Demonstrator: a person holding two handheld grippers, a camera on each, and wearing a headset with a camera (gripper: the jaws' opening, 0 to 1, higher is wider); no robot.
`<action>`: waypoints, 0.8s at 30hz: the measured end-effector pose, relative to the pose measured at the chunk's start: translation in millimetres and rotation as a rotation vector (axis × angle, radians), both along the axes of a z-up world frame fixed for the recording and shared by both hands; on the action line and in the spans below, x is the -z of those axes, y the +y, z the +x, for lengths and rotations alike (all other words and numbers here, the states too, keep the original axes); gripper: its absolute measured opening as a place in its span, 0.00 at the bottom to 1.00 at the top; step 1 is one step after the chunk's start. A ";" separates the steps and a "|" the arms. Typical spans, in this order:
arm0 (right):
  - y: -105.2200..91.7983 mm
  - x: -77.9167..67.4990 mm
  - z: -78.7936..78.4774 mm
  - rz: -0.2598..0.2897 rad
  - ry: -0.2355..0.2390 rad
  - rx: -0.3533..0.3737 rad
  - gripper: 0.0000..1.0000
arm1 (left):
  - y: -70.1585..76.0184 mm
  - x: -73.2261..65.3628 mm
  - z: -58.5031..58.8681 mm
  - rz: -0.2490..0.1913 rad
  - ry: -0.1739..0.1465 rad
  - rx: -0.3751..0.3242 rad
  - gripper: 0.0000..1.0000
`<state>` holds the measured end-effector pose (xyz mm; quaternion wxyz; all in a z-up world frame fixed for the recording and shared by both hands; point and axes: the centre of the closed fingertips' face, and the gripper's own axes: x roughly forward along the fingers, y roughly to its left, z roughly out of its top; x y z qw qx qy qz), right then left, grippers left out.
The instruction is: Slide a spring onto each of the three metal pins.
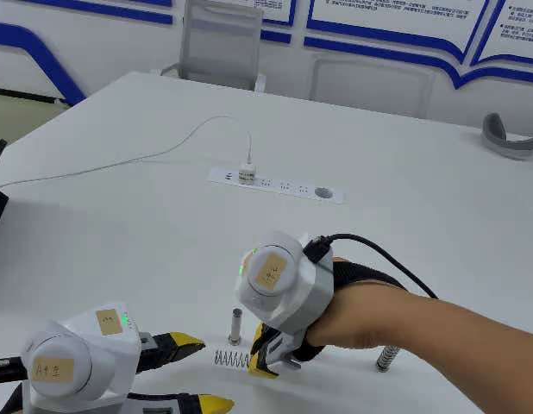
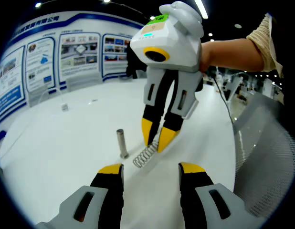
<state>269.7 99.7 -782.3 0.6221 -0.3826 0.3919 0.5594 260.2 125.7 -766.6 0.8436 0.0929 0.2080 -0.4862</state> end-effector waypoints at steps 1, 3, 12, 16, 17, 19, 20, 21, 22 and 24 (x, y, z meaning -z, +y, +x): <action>-0.4 -1.5 -1.3 0.000 -0.001 -0.006 0.12 | -0.3 -0.2 -0.1 0.000 -0.001 0.002 0.47; -1.4 -5.2 -5.5 -0.003 -0.004 -0.026 0.12 | -1.7 -1.2 -0.4 0.000 -0.005 0.007 0.46; -3.8 -14.0 -17.9 -0.009 -0.008 -0.082 0.12 | -12.4 -8.0 -6.6 -0.006 -0.028 0.064 0.35; -4.5 -15.1 -20.7 -0.012 -0.008 -0.096 0.12 | -15.0 -9.1 -8.7 -0.002 -0.039 0.082 0.29; -4.8 -15.6 -21.7 -0.013 -0.008 -0.101 0.12 | -15.9 -9.6 -9.1 -0.001 -0.044 0.088 0.28; -4.6 -16.6 -23.6 -0.013 -0.006 -0.109 0.12 | -16.8 -9.6 -9.8 0.003 -0.049 0.097 0.25; -4.6 -17.1 -24.4 -0.013 -0.007 -0.112 0.12 | -17.0 -9.3 -10.1 0.006 -0.053 0.102 0.24; -4.5 -17.5 -24.7 -0.014 -0.009 -0.114 0.12 | -17.5 -9.4 -10.6 0.008 -0.056 0.107 0.22; -4.6 -18.0 -25.5 -0.015 -0.009 -0.118 0.12 | -18.3 -9.8 -11.1 0.011 -0.062 0.112 0.20; -4.3 -18.6 -26.3 -0.015 -0.008 -0.122 0.12 | -18.9 -10.2 -11.3 0.012 -0.066 0.116 0.18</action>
